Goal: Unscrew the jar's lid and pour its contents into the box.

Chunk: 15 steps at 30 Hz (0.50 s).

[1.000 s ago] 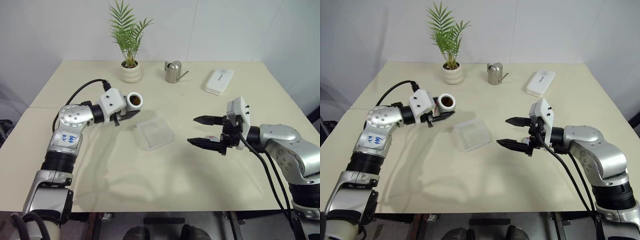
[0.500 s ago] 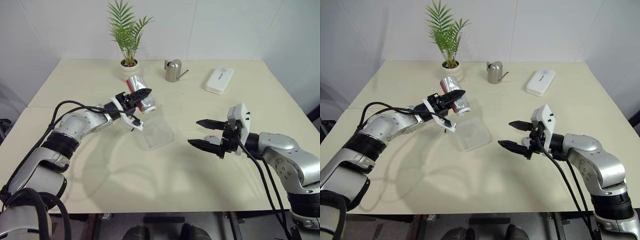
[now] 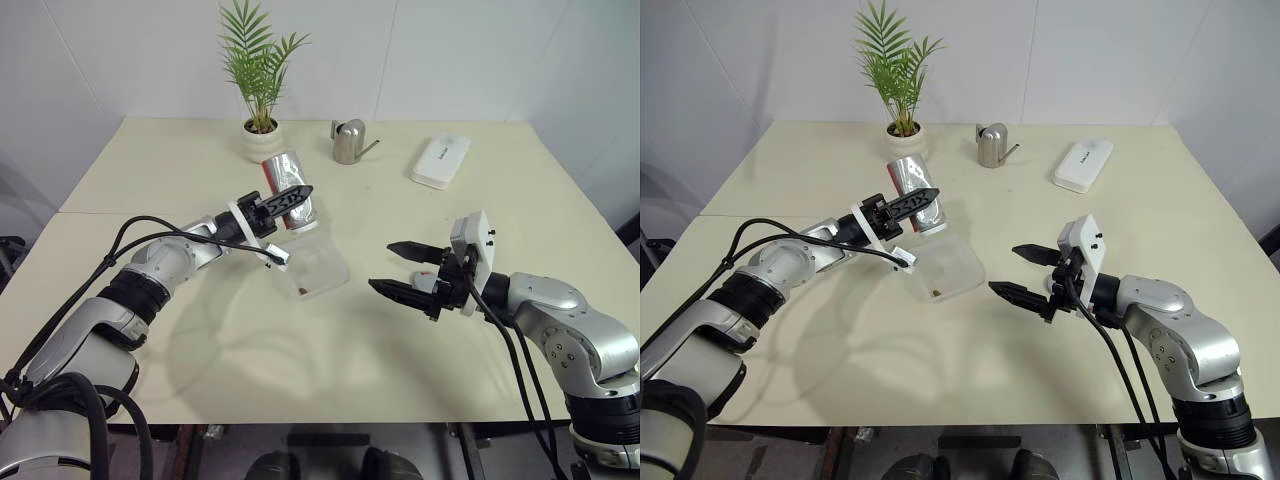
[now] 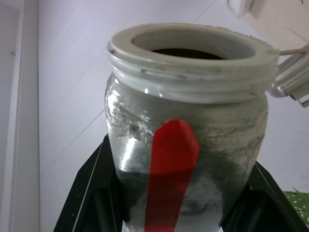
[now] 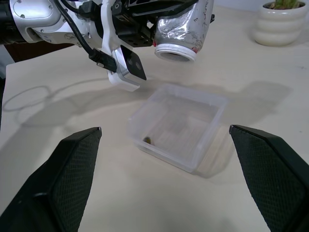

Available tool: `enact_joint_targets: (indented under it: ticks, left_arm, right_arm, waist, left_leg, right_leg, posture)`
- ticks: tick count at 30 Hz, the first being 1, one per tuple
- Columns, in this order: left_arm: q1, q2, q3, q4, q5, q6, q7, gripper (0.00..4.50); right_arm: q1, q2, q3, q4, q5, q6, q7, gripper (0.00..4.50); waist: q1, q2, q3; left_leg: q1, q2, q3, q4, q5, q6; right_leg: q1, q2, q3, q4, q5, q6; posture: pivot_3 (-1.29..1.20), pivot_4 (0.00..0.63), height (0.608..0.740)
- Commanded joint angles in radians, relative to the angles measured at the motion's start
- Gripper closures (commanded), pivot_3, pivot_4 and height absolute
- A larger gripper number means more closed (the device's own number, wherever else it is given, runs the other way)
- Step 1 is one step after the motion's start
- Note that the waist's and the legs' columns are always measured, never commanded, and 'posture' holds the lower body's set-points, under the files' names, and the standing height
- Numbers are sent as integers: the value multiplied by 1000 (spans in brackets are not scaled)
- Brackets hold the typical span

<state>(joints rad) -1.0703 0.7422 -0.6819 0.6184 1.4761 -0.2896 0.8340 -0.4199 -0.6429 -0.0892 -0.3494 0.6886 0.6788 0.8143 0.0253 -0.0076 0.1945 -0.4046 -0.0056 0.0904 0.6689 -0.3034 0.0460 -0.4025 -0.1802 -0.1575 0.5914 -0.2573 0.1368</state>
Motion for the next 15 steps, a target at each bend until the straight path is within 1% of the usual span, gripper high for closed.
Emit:
enact_joint_targets:
  ticks: [1, 2, 4, 6, 7, 8, 9, 10, 11, 12, 13, 14, 15]
  left_arm:
    - [-7, 7, 35, -21, -54, 3, -14, 2576]
    - [-3, 16, 44, -34, -73, -10, -26, 2576]
    - [15, 24, 109, -34, -245, -126, -120, 2576]
    - [33, 26, 158, -29, -375, -203, -205, 2576]
    - [58, 28, 200, -20, -499, -253, -302, 2576]
    - [96, 23, 251, -17, -676, -294, -443, 2576]
    - [124, 18, 292, -18, -805, -320, -553, 2576]
    - [163, 9, 349, -38, -958, -293, -686, 2576]
    - [198, -7, 409, -60, -1095, -229, -808, 2576]
    - [223, -18, 458, -77, -1191, -170, -894, 2576]
    - [247, -38, 518, -98, -1311, -76, -990, 2576]
    - [262, -52, 557, -117, -1381, -9, -1051, 2576]
    - [277, -73, 623, -131, -1478, 97, -1101, 2576]
  right_arm:
    - [8, 2, -32, -36, 23, -13, -1, 36]
    - [9, -1, -31, -33, 22, -16, 5, 36]
    - [11, -10, -29, -22, 19, -21, 20, 36]
    - [13, -17, -27, -20, 16, -23, 33, 36]
    - [15, -23, -22, -17, 11, -27, 44, 36]
    - [17, -28, -17, -13, 5, -32, 56, 36]
    - [18, -31, -15, -10, 0, -37, 64, 36]
    - [17, -32, -13, -4, -4, -42, 71, 36]
    - [16, -33, -12, 4, -8, -49, 78, 36]
    - [15, -34, -10, 10, -12, -56, 84, 36]
    - [13, -33, -7, 19, -19, -63, 90, 36]
    - [12, -34, -6, 24, -23, -68, 96, 36]
    - [9, -31, -3, 32, -30, -75, 101, 36]
  waist:
    - [0, 0, 0]
    - [0, 0, 0]
    - [0, 0, 0]
    - [-1, 0, 0]
    - [-1, 0, 0]
    - [-3, 0, 0]
    - [-6, 0, 0]
    - [-11, 0, 0]
    - [-14, 0, 0]
    - [-17, 0, 0]
    - [-20, 0, 0]
    - [-25, 0, 0]
    - [-25, 0, 0]
  left_leg:
    - [0, 0, 0, 0, 0, 0]
    - [0, 0, 0, 0, 0, 0]
    - [0, 0, 0, 0, 0, 0]
    - [0, 0, -1, 0, 0, 0]
    - [0, 0, -2, 1, 0, 0]
    - [0, 0, -2, 1, 0, 0]
    - [0, 0, -1, 1, 0, 0]
    - [1, 0, -1, 2, 0, 0]
    - [1, 1, -2, 3, 0, 0]
    - [1, 1, -1, 4, 0, 0]
    - [1, 1, -2, 6, 0, 0]
    - [0, 1, -2, 8, 0, 0]
    - [0, 1, -3, 11, 0, 0]
  right_leg:
    - [0, 0, 0, 0, 0, 0]
    - [0, 0, 0, 0, 0, 0]
    - [0, 0, 0, 0, 0, 0]
    - [0, -1, 0, 0, 0, 0]
    - [0, -1, 0, 0, 0, 0]
    - [0, -1, 0, 0, 0, 0]
    - [0, -1, 0, 0, 0, 0]
    - [0, -1, 1, 1, 0, 0]
    - [0, -1, 0, 1, 0, 0]
    - [0, -2, 0, 3, 0, 0]
    - [0, -1, 0, 4, 0, 0]
    - [0, -1, 0, 4, 0, 0]
    - [1, -1, 0, 6, 0, 0]
  posture:
    - [0, 150, 740]
    - [0, 150, 740]
    - [0, 150, 740]
    - [0, 150, 740]
    - [0, 150, 740]
    - [0, 150, 740]
    - [0, 150, 740]
    - [0, 150, 740]
    - [0, 150, 740]
    - [0, 150, 740]
    - [0, 150, 740]
    - [0, 150, 740]
    - [0, 150, 740]
